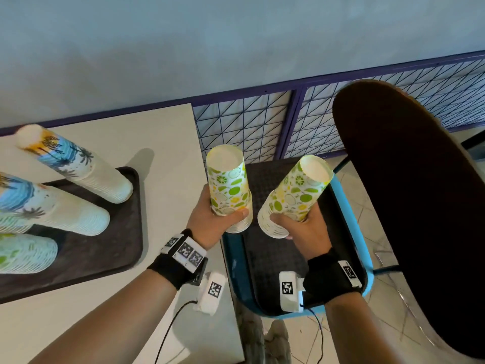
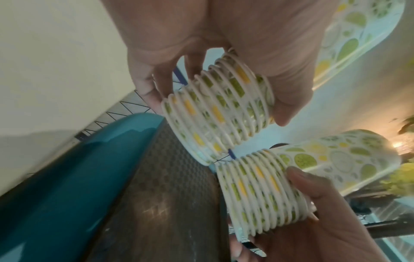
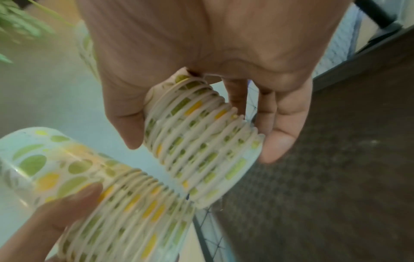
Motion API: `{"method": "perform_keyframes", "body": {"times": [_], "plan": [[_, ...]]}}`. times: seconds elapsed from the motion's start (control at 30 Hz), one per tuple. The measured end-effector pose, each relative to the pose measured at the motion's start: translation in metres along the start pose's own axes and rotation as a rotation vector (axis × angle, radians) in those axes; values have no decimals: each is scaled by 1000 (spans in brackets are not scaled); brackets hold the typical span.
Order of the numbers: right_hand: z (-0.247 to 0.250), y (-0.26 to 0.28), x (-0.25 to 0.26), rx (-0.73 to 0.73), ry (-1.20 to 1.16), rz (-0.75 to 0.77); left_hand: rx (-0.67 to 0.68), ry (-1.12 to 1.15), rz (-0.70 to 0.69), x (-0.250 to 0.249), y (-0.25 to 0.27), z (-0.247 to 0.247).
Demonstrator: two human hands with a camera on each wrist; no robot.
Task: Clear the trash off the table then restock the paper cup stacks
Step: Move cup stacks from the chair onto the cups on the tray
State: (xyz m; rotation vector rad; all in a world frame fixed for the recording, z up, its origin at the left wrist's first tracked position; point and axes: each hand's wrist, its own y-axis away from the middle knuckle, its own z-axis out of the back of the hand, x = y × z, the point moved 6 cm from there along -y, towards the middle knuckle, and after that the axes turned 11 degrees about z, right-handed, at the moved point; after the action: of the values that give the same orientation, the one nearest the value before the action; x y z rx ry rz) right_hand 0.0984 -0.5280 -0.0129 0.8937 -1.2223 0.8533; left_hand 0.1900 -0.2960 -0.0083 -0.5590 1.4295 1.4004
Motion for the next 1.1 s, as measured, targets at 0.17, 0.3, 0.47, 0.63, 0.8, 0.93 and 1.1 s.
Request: {"method": "perform_keyframes", "body": {"times": [0.17, 0.3, 0.47, 0.63, 0.8, 0.93, 1.1], "plan": [[-68, 49, 47, 117, -1, 77, -51, 83, -32, 10, 74, 83], [-138, 94, 79, 153, 30, 113, -38, 124, -71, 23, 130, 162], [-236, 153, 115, 228, 68, 196, 9, 77, -96, 45, 193, 272], [-348, 198, 141, 348, -25, 235, -70, 68, -136, 61, 246, 389], [-449, 215, 179, 466, -14, 308, -249, 83, -212, 46, 266, 502], [-508, 201, 205, 448, -9, 378, -418, 74, -291, 32, 240, 576], [-546, 181, 217, 368, 37, 535, -432, -12, -373, -6, 184, 600]]}}
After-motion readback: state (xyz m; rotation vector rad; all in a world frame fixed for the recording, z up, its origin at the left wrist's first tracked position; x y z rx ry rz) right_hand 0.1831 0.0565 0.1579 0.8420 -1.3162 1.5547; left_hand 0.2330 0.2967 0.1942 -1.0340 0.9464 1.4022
